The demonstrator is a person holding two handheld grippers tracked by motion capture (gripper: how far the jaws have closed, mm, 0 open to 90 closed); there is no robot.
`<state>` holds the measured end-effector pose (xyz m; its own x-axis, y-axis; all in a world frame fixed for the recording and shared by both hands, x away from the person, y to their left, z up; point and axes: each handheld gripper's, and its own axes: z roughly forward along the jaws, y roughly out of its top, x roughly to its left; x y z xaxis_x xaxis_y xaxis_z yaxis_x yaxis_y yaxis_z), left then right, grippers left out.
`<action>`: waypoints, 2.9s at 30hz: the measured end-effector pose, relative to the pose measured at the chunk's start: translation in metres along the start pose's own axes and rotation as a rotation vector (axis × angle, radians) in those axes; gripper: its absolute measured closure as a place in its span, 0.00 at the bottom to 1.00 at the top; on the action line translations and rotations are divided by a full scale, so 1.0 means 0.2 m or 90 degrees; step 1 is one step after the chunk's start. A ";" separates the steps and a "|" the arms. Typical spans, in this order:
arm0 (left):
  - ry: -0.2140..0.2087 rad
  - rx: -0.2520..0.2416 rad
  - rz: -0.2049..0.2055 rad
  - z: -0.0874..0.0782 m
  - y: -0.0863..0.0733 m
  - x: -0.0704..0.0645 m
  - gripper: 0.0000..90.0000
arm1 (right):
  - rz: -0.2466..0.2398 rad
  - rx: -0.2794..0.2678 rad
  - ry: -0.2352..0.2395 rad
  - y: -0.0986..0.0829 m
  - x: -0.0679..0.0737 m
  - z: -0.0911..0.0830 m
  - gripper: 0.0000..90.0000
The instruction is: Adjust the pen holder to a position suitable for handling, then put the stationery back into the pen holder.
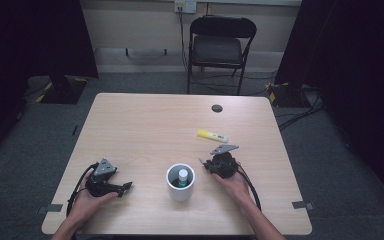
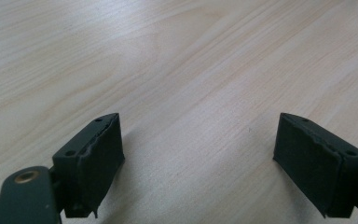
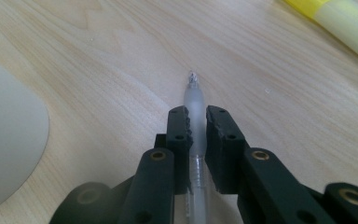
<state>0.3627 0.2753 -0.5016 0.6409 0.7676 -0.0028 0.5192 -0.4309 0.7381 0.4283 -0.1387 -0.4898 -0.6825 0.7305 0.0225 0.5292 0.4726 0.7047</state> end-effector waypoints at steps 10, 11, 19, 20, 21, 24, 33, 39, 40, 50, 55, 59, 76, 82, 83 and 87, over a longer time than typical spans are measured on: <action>-0.001 0.000 0.001 0.00 0.00 0.00 0.17 | -0.015 0.003 0.012 0.04 0.00 0.04 0.84; -0.001 0.000 0.000 0.00 0.00 0.00 0.17 | -0.014 0.003 0.013 0.05 0.00 0.04 0.85; -0.002 0.000 0.001 0.00 0.00 0.00 0.17 | -0.012 0.002 0.009 0.05 0.01 0.05 0.89; -0.002 0.000 0.001 0.00 0.00 0.00 0.17 | -0.011 0.002 0.010 0.06 0.01 0.05 0.89; -0.002 0.000 0.001 0.00 0.00 0.00 0.17 | -0.011 0.003 0.012 0.05 0.01 0.05 0.89; -0.002 0.000 0.001 0.00 0.00 0.00 0.17 | 0.002 0.001 0.021 0.05 0.01 0.05 0.89; -0.002 -0.001 0.002 0.00 0.00 0.00 0.17 | 0.027 -0.077 0.038 0.09 -0.01 -0.10 0.90; -0.002 0.000 0.002 0.00 0.00 0.00 0.17 | 0.044 -0.133 0.041 0.12 -0.03 -0.20 0.90; -0.002 0.000 0.002 0.00 0.00 0.00 0.17 | 0.044 -0.133 0.041 0.12 -0.03 -0.20 0.90; -0.004 -0.002 0.003 0.00 0.00 0.01 0.17 | 0.042 -0.193 0.061 0.18 -0.01 -0.32 0.90; -0.004 -0.001 0.004 0.00 0.00 0.01 0.17 | 0.032 -0.209 0.075 0.22 0.02 -0.34 0.90; -0.007 -0.002 0.002 0.00 0.00 0.01 0.17 | 0.028 -0.217 0.082 0.24 0.04 -0.35 0.90; -0.008 -0.002 0.002 0.00 0.00 0.01 0.17 | 0.026 -0.262 0.108 0.32 0.09 -0.44 0.90; -0.008 -0.001 0.003 0.00 0.00 0.01 0.17 | 0.013 -0.273 0.119 0.36 0.13 -0.47 0.90; -0.008 -0.002 0.003 0.00 0.00 0.01 0.17 | 0.013 -0.278 0.120 0.37 0.14 -0.47 0.90; -0.008 -0.002 0.002 0.00 0.00 0.01 0.17 | 0.009 -0.288 0.130 0.40 0.16 -0.49 0.90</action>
<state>0.3644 0.2761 -0.5020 0.6498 0.7600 -0.0084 0.5154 -0.4325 0.7398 0.3990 -0.1261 -0.3628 -0.7859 0.6022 0.1406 0.2981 0.1697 0.9393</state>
